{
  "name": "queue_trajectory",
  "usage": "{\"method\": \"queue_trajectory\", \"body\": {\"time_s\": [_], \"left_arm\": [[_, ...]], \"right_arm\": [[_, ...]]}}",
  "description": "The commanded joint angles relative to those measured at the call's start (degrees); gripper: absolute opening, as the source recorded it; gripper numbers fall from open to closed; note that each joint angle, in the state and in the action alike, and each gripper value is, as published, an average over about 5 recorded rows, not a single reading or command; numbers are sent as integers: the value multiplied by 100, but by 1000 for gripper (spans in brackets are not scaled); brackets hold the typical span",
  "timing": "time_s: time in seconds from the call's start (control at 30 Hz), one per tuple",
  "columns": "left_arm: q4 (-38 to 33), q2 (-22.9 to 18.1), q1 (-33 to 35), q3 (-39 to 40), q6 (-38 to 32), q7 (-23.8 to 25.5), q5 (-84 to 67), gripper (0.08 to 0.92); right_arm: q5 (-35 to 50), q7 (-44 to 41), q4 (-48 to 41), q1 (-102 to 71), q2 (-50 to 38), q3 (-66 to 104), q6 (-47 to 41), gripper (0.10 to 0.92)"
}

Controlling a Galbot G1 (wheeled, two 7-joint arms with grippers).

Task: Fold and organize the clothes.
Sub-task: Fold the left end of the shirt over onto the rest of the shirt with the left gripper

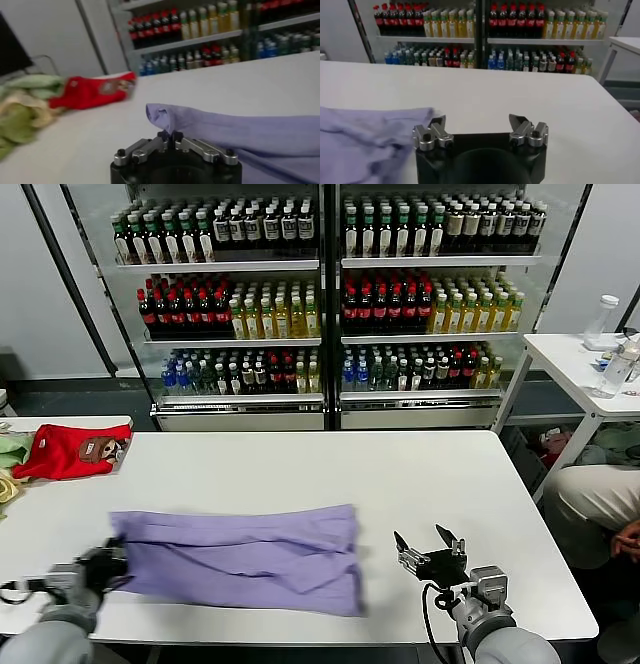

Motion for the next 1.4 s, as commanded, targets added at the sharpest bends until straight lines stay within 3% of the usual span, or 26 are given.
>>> {"method": "queue_trajectory", "body": {"time_s": [0.03,0.17,0.27,0.47,0.87,1.4], "left_arm": [[-370,410,313,-1339,40,374,-303,112],[-1089,153,210,-466,44,457,-1567,112],[-1421,-149,99,657,39,500,-1806,112],[-1187,-694,-482,2097,-40,533,-1390,112],[-493,-1017,-1317,2682,37,353,-1156,112],[-229,-1332,-1647,2901,-39,442,-739,116]], "right_arm": [[-50,1,17,57,67,-11,1,823],[-86,2,74,-18,31,60,0,823],[-96,9,105,-40,12,107,-1,823],[-151,15,124,-55,24,63,-3,823],[-213,4,121,-82,58,25,-2,823],[-259,-11,121,-75,74,-2,-1,823]]}}
